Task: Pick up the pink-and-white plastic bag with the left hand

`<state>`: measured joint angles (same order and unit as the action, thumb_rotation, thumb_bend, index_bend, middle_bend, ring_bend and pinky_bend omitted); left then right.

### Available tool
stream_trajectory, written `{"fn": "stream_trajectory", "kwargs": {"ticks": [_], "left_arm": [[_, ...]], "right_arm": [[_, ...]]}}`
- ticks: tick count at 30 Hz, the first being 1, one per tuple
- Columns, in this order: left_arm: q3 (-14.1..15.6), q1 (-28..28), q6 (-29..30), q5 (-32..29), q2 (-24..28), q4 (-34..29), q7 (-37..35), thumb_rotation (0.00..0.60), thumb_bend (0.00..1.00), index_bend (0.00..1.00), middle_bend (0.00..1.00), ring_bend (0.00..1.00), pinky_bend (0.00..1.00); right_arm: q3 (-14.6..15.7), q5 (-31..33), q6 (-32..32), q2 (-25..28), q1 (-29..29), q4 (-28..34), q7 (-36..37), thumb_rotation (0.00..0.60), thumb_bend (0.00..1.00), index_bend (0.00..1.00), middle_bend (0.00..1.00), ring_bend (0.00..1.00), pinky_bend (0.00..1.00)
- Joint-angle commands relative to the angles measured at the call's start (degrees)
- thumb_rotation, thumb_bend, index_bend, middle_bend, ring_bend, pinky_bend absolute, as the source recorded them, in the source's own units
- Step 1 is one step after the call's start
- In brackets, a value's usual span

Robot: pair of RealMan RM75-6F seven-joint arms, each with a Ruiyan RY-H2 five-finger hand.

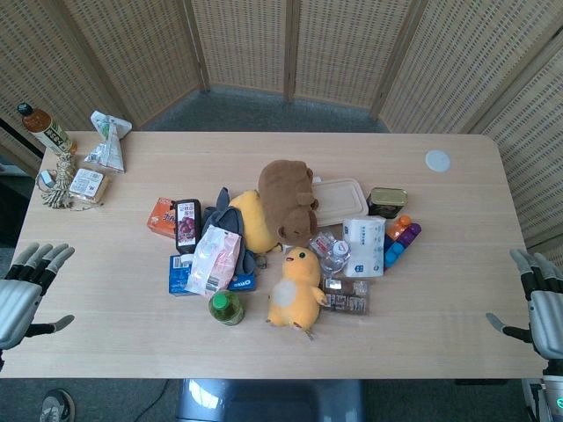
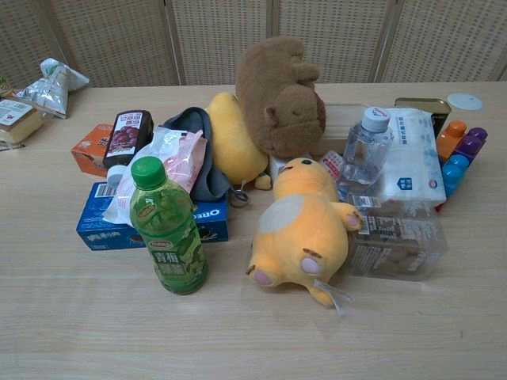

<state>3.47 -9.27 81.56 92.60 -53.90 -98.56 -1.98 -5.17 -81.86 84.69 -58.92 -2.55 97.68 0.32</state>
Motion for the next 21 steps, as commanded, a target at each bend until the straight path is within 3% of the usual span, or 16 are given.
{"fn": "stream_trajectory", "kwargs": {"ticks": [1, 10, 18, 21], "left_arm": [[0.1, 0.0, -0.3, 0.2, 0.1, 0.4, -0.3, 0.6, 0.07, 0.0, 0.0, 0.0, 0.0], [0.8, -3.3, -5.7, 3.1, -0.4, 5.0, -1.6, 0.6, 0.07, 0.0, 0.0, 0.0, 0.0], [-3.2, -15.4, -13.8, 11.3, -3.4, 10.0, 7.0, 0.6, 0.07, 0.0, 0.0, 0.0, 0.0], [-3.0, -20.8, -18.3, 15.6, -5.3, 11.9, 6.6, 0.6, 0.07, 0.0, 0.0, 0.0, 0.0]], "right_arm": [[0.0, -0.1, 0.0, 0.0, 0.0, 0.0, -0.1, 0.6, 0.0, 0.0, 0.0, 0.0, 0.0], [-0.1, 0.2, 0.0, 0.1, 0.0, 0.0, 0.2, 0.6, 0.0, 0.0, 0.0, 0.0, 0.0], [-0.4, 0.7, -0.6, -0.4, -0.4, -0.4, -0.2, 0.6, 0.0, 0.0, 0.0, 0.0, 0.0], [-0.5, 1.0, -0.7, -0.4, -0.4, -0.5, -0.1, 0.6, 0.0, 0.0, 0.0, 0.0, 0.0]]}}
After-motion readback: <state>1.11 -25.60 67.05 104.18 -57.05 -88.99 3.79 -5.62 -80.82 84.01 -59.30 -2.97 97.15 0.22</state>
